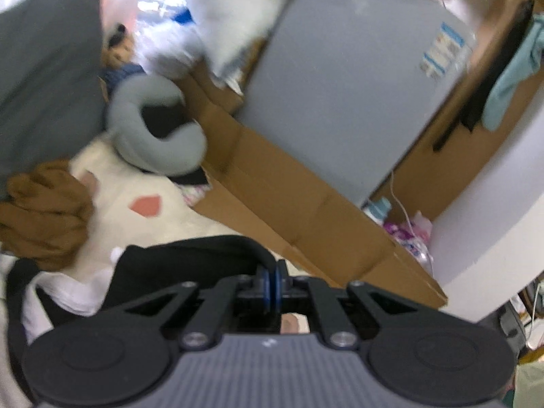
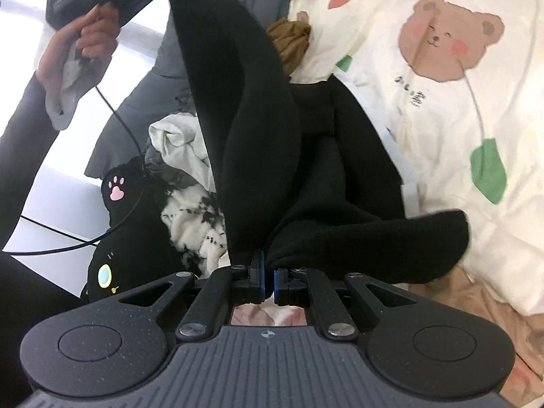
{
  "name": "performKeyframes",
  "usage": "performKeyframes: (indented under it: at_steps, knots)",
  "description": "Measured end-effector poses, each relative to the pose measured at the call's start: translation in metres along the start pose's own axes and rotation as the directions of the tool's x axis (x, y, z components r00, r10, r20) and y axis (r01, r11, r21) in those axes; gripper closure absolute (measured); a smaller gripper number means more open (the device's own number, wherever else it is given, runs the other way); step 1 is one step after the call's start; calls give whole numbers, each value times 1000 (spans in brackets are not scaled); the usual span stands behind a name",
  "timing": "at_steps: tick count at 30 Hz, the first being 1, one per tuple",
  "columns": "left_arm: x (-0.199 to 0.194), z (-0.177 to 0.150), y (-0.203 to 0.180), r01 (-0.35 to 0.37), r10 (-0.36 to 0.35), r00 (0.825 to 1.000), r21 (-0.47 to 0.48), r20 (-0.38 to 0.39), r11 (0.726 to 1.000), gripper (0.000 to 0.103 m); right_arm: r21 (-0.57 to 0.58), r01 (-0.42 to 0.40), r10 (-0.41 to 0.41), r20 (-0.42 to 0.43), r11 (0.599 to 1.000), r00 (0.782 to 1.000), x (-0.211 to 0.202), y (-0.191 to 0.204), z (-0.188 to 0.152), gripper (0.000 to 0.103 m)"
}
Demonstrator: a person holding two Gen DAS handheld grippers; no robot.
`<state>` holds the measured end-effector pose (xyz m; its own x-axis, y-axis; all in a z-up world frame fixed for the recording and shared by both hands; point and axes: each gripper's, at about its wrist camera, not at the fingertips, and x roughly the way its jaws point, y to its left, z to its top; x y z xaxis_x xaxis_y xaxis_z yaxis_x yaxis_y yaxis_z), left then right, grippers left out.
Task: Fold clothes
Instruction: 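Lift the black garment with the right tool while the left tool holds its edge, then open the left tool and release the black garment onto the duvet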
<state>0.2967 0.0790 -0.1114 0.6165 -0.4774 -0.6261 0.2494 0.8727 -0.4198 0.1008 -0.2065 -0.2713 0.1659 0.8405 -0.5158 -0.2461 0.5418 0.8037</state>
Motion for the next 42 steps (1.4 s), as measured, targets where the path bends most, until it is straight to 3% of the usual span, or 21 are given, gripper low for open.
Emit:
performKeyframes:
  at_steps: [8,19,25,35,38,40,41,42]
  knots:
    - [77,-39,-35,69,-64,991,43,-115,997,100,116,27,-31,32,993,999,-15,-41,-19,100]
    - [173,-84,-48,73,-65,973,24,-221,997,100,215,82,-95,53,973,994,-27,-79,-40,100]
    - [214,-97,-62,71,-59,965,39,-257,997,100,299,115,-152,104,947,983,-48,-108,-45,101]
    - [255,-103,-102,131,-117,955,34,-273,991,100,370,176,-231,110,912,967,-59,-133,-53,103]
    - [265,-109,-121,169,-151,943,35,-297,985,99,368,185,-242,115,911,963,-62,-134,-51,103]
    - [276,-119,-134,159,-126,920,60,-371,985,97,370,187,-248,124,910,961,-63,-134,-49,103]
    - [281,-124,-140,153,-112,908,72,-405,986,95,372,188,-251,131,909,959,-64,-135,-48,103]
    - [282,-128,-143,140,-93,903,82,-418,987,84,374,188,-255,137,908,957,-65,-135,-47,103]
